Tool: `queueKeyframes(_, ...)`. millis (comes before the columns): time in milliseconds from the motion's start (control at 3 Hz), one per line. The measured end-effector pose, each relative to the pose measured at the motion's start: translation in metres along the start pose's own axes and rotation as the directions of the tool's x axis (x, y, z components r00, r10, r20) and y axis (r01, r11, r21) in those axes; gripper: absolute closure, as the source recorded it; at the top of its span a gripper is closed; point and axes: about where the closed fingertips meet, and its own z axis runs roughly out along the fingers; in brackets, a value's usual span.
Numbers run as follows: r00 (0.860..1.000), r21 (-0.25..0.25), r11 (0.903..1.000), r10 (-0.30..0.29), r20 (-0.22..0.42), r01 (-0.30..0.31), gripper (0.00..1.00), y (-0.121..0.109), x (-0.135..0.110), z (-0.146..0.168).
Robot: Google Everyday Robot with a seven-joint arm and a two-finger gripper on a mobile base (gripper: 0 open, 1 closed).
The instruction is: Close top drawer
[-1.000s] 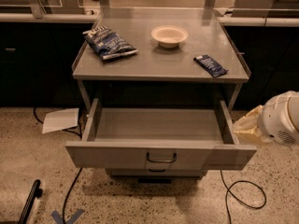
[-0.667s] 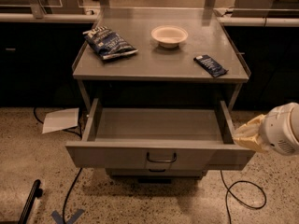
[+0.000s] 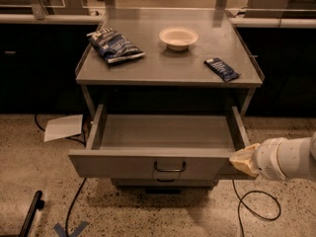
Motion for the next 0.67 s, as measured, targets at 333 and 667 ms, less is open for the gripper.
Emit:
queueKeyframes(333,0.998,0.000,0.9980,0.064,0.007,-0.064,1.00,-0.005,0.019,0.033)
queueKeyframes(667,0.993,-0.014,0.9925,0.121,-0.006,-0.121,1.00,-0.008,0.037,0.068)
